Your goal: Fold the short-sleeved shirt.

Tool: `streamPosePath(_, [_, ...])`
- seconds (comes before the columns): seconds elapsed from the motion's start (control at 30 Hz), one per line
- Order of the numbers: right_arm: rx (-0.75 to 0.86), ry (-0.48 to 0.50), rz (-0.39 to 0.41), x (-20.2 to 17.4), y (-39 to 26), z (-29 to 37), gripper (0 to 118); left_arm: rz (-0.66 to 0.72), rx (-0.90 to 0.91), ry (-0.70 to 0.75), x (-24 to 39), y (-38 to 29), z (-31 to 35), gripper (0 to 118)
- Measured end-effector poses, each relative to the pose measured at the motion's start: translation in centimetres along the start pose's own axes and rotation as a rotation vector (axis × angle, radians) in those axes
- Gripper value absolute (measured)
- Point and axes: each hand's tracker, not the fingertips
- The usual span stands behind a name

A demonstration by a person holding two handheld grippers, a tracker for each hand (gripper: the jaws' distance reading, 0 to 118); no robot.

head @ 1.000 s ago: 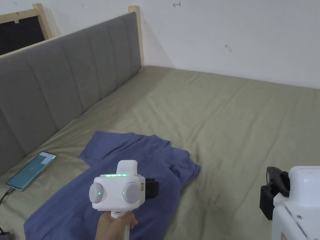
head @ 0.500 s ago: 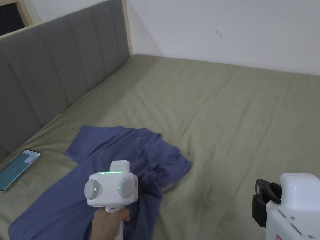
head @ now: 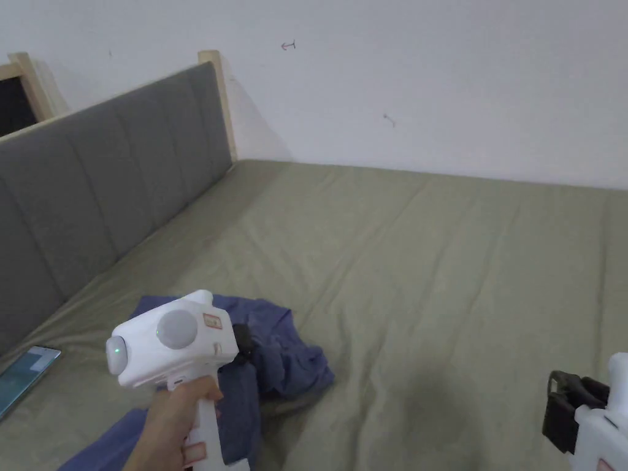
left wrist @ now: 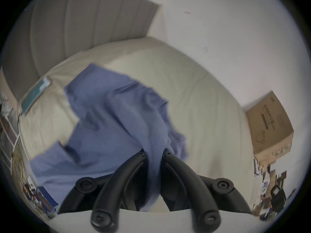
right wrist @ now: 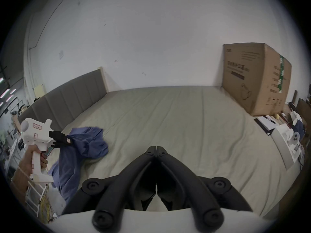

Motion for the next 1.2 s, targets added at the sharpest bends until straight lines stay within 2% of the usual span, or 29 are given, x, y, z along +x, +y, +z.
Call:
streamPosePath(0.13, [0.065,-0.079,-0.034,3.1,1.2,2.7,0,-0.097,0.049,-0.193,8.2,1.0,2.6,9])
streamPosePath(0.3, [0.144,-0.186,-0.105,7.5,2.5,6.4,0,-0.365,0.085,-0.42,22.2,-0.6,7.1,9])
streamPosePath(0.4, [0.18,-0.257,-0.129,10.1,2.7,8.8,0,-0.5,0.099,-0.559,29.1,-3.9,9.1,9])
streamPosePath(0.5, [0.196,-0.336,-0.158,12.5,2.3,10.7,0,-0.62,0.012,-0.628,33.8,-9.0,8.0,9])
streamPosePath(0.63, [0.189,-0.384,-0.214,15.2,0.9,12.1,0,-0.678,-0.255,-0.619,36.2,-18.5,1.6,8])
streamPosePath(0.73, [0.145,-0.416,-0.237,16.7,-0.4,11.9,0,-0.773,-0.427,-0.459,35.7,-26.1,-4.6,8])
streamPosePath(0.8, [0.114,-0.418,-0.259,17.2,-1.3,11.7,0,-0.78,-0.548,-0.394,34.2,-30.0,-8.1,9])
streamPosePath(0.87, [0.088,-0.414,-0.274,17.7,-2.0,11.3,0,-0.776,-0.569,-0.366,33.0,-32.0,-9.5,9])
streamPosePath(1.0, [0.05,-0.408,-0.284,18.0,-2.7,10.1,0,-0.766,-0.54,-0.385,33.4,-30.8,-8.7,9])
streamPosePath(1.03, [0.043,-0.403,-0.287,18.0,-2.7,9.8,0,-0.763,-0.551,-0.386,33.6,-30.1,-8.7,13])
streamPosePath(1.07, [0.038,-0.39,-0.29,17.8,-2.7,9.6,0,-0.77,-0.56,-0.391,33.8,-29.7,-8.5,30])
streamPosePath(1.17, [0.036,-0.358,-0.264,16.8,-2.4,9.0,0,-0.794,-0.527,-0.418,33.2,-28.1,-6.4,107])
streamPosePath(1.2, [0.036,-0.351,-0.246,16.4,-2.3,8.8,0,-0.803,-0.47,-0.438,32.8,-27.3,-5.3,112])
